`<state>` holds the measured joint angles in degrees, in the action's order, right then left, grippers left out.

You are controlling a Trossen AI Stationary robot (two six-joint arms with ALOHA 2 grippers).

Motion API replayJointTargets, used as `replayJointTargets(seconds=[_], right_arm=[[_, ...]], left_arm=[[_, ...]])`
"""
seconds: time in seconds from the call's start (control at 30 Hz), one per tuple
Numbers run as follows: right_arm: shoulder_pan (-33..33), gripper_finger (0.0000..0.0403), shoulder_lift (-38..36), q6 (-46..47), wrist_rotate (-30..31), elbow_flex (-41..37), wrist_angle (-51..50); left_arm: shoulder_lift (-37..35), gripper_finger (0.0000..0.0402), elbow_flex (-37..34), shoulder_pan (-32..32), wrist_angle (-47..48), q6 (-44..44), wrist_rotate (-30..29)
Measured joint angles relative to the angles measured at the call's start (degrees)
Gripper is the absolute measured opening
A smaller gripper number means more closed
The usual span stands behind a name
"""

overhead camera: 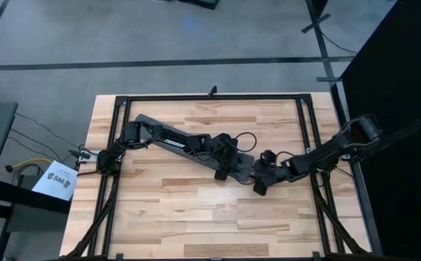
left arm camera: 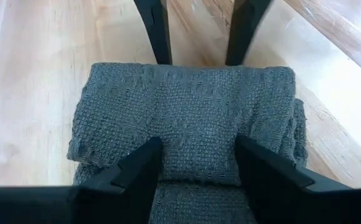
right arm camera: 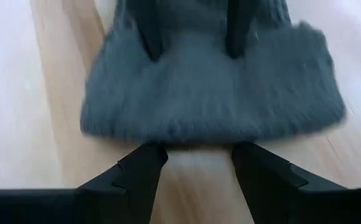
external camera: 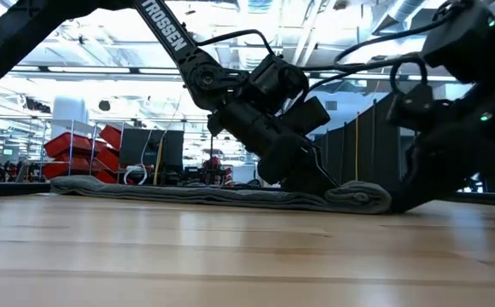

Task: Roll towel
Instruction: Roll the gray towel

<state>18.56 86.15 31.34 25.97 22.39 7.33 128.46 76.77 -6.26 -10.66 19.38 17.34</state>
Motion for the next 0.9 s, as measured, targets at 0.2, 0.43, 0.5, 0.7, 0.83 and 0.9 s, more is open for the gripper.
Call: replayJointTargets(seconds=[0.2, 0.43, 0.5, 0.7, 0.83, 0.9], right_arm=[[-1.6, 0.0189, 0.2, -1.2, -0.5, -0.1, 2.8], [-2.5, 0.0189, -5.4, -3.4, -1.0, 0.4, 1.1], [-2.9, 0.0189, -5.8, -3.9, -1.0, 0.4, 0.8], [-3.0, 0.0189, -5.9, -5.9, -0.7, 1.4, 0.2], [-2.8, 0.0189, -5.9, -5.5, -0.7, 2.3, -3.1], [-2.6, 0.0189, -6.0, -3.9, -0.8, 2.3, -5.6]], left_arm=[[0.0, 0.0195, 0.0, 0.0, 0.0, -0.1, 0.0], [0.0, 0.0195, 0.0, 0.0, 0.0, 0.2, 0.0], [0.0, 0.0195, 0.0, 0.0, 0.0, 0.2, 0.0], [0.0, 0.0195, 0.0, 0.0, 0.0, 0.3, 0.0], [0.0, 0.0195, 0.0, 0.0, 0.1, 0.3, 0.0], [0.0, 0.0195, 0.0, 0.0, 0.2, 0.3, 0.0]])
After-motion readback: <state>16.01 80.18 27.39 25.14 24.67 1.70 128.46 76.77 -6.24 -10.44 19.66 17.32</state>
